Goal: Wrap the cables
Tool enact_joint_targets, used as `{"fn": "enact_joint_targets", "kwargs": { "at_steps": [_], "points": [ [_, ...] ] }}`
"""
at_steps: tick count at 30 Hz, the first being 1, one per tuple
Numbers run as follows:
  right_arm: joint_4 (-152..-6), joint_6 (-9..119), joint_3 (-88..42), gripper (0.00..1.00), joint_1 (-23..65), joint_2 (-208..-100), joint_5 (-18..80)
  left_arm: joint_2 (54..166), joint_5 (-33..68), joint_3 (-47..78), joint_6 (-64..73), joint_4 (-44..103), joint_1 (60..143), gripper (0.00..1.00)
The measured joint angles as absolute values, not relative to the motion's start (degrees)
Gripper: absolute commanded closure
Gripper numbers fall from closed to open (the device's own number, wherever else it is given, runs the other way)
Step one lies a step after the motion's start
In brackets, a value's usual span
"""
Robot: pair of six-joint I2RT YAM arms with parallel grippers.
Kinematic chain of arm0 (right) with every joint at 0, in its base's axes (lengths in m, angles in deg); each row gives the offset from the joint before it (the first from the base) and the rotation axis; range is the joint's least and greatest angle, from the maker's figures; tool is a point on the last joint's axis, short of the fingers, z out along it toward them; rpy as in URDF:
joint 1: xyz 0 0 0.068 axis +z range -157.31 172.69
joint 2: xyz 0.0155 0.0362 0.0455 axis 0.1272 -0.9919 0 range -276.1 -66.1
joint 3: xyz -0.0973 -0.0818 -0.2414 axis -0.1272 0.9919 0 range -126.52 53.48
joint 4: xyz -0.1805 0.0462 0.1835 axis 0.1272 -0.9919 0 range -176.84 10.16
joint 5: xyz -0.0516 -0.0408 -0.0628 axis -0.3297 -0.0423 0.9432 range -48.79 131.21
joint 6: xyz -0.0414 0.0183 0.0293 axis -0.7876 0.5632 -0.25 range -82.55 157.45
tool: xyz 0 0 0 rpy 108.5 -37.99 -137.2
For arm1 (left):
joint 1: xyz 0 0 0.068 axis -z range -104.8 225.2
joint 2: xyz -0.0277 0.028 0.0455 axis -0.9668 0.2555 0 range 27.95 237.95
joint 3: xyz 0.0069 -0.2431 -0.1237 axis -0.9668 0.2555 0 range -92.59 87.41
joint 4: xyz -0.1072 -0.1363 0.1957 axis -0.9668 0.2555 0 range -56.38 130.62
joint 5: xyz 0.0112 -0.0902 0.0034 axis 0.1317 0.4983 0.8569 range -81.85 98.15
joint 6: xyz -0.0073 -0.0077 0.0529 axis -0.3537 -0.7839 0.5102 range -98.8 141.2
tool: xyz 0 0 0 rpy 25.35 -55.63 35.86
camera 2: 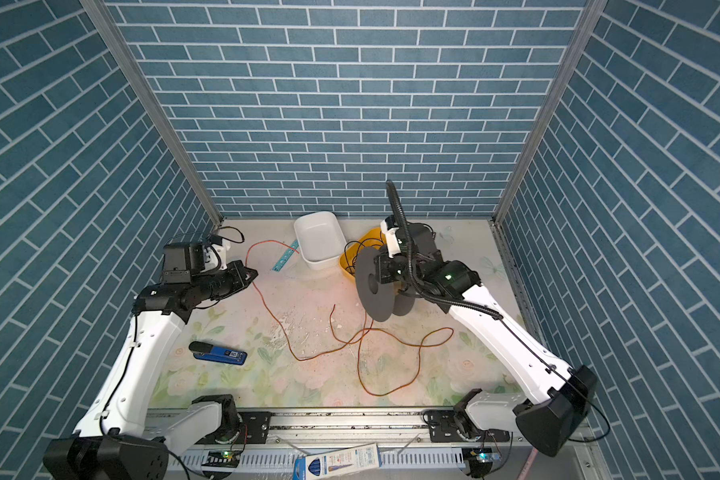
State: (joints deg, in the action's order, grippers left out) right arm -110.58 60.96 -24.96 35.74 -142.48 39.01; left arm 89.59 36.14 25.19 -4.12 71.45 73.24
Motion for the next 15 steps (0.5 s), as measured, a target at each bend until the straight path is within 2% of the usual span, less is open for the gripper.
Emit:
{"fn": "enact_joint_targets", "kwargs": {
  "at_steps": [8,15],
  "points": [
    [-106.4,59.0,-32.2,1.0,44.5,-156.7,44.3,88.9,33.2,22.3,-3.5,75.7,72.7,0.91],
    [-100.1,56.3,-36.6,1.0,46.7,-166.0,48.0,87.1,30.8,21.3,-2.9,78.4,72.3,0.92]
  ]
}}
